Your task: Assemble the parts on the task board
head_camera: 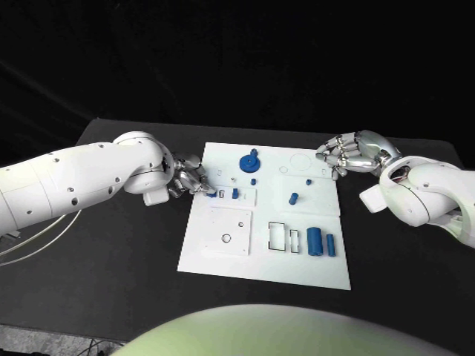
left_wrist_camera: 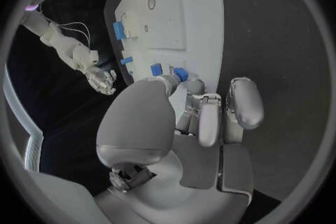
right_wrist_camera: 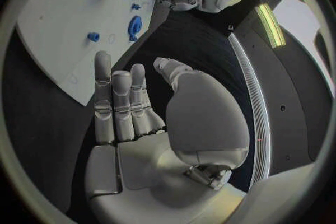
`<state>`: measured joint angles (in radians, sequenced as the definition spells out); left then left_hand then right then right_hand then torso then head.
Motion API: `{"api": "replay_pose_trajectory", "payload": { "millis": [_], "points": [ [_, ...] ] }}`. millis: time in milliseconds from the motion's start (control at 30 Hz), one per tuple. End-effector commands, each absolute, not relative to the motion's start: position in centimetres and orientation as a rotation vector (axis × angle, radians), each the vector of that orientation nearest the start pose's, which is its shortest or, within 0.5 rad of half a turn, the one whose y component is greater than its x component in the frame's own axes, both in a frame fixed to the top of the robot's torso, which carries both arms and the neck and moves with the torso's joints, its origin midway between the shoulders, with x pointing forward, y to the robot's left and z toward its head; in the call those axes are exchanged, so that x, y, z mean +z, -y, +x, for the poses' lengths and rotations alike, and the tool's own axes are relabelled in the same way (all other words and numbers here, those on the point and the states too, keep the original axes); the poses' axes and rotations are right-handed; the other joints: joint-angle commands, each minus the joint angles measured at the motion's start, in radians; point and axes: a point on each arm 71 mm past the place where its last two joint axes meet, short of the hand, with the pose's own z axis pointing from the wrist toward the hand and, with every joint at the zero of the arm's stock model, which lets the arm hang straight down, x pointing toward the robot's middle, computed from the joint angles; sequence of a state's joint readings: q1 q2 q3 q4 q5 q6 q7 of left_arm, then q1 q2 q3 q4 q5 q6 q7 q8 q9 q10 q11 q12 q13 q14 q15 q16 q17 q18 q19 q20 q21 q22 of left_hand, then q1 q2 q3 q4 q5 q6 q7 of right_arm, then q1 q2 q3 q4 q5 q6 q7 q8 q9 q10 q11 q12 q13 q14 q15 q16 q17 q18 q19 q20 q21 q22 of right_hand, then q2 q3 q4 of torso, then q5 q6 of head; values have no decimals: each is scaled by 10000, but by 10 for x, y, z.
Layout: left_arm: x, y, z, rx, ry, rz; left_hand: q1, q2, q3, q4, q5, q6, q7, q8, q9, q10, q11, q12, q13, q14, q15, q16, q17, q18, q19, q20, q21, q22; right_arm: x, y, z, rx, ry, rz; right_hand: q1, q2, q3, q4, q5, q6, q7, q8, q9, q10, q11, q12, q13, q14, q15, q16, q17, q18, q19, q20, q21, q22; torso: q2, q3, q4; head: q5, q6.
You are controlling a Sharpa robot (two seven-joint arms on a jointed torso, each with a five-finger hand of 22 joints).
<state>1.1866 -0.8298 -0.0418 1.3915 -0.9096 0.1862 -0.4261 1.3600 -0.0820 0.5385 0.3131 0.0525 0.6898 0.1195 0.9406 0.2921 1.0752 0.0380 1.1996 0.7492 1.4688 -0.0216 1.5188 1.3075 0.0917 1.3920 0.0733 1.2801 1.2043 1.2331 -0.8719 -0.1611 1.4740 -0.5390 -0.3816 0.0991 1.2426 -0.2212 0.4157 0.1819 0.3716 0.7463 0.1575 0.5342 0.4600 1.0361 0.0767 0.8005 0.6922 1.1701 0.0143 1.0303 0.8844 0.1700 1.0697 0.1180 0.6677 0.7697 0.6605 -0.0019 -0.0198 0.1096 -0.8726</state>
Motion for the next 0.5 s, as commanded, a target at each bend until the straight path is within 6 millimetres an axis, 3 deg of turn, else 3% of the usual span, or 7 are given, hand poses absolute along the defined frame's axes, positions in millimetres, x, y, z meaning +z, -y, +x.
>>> {"api": "replay_pose_trajectory", "payload": {
  "millis": [33,500],
  "points": [
    [-244,-242,487,-6159,-24073,-4533,-125,-28,1884,-1815,9,-42,-40,58,36,96,-12,15,54,692,-72,40,1888,-60,45,1,69,23,-217,239,486,10323,-17504,6947,100,1,39,-10,52,-2,-4,36,-5,23,-24,-27,-11,55,-39,36,-10,129,69,-7,-39,-10,-1,-3,-4,5,0],
    [-240,-246,488,-6908,-23869,-5426,-344,-171,2290,-2080,11,-30,-52,170,208,204,-27,33,150,693,-86,38,1888,-59,44,-2,74,29,-217,239,486,10307,-17503,6957,88,2,54,-5,57,2,-6,42,-9,32,-25,-23,-24,63,-41,47,-16,128,83,-10,-51,-19,-6,6,-3,0,0]
  ]
}}
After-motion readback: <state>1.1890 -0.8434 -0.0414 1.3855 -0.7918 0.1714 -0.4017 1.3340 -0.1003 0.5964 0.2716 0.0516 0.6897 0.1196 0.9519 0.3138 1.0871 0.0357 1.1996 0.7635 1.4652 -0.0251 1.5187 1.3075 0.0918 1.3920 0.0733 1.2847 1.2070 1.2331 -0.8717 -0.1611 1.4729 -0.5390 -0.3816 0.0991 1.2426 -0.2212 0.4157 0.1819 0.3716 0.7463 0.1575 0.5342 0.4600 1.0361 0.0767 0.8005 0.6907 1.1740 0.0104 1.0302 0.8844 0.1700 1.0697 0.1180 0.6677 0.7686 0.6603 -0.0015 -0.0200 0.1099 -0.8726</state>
